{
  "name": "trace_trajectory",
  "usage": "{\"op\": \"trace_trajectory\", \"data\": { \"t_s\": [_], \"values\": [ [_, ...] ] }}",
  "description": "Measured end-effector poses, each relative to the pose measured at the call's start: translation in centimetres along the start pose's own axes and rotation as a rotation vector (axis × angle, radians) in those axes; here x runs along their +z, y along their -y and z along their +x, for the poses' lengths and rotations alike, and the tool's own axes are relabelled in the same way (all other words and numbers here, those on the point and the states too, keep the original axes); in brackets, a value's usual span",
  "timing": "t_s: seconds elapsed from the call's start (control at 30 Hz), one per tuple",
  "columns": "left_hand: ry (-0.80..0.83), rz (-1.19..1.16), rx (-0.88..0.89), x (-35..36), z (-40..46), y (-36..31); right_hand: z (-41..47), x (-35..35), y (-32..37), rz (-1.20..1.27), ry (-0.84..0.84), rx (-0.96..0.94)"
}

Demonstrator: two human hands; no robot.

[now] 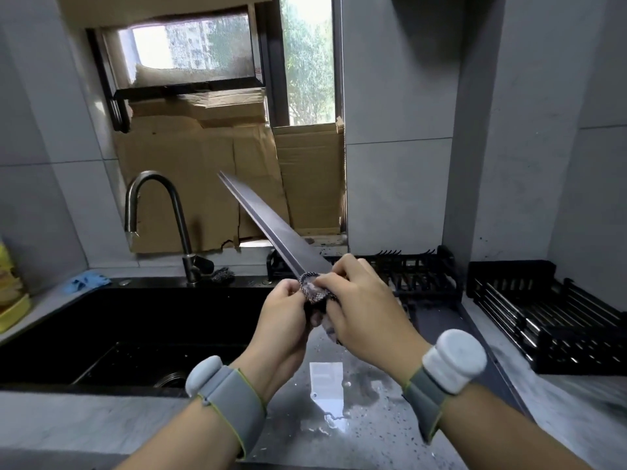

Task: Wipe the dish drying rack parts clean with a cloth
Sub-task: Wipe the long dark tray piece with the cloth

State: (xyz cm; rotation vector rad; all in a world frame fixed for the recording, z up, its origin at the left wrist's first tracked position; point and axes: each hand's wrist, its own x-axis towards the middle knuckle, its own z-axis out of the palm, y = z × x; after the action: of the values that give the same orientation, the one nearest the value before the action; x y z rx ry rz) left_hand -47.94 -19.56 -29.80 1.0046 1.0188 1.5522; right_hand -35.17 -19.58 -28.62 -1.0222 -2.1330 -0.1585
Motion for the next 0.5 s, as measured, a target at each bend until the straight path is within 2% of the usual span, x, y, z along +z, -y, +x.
{"op": "trace_trajectory", "data": {
  "t_s": [0.2,0.33,0.5],
  "values": [
    [0.001,-0.048,-0.094,-0.8,0.4,0.8,-1.7,0.4,-0.5,-0.097,0.083,-0.063],
    [0.060,-0.097,-0.124,-0.1,0.1,0.2,-2.4,0.4,-0.8,-0.057,0.019,-0.056],
    [0.072,-0.017,-0.120,0.5,0.2,0.0,-2.8,0.8,-0.9,-0.023,0.007,-0.002]
  ]
}}
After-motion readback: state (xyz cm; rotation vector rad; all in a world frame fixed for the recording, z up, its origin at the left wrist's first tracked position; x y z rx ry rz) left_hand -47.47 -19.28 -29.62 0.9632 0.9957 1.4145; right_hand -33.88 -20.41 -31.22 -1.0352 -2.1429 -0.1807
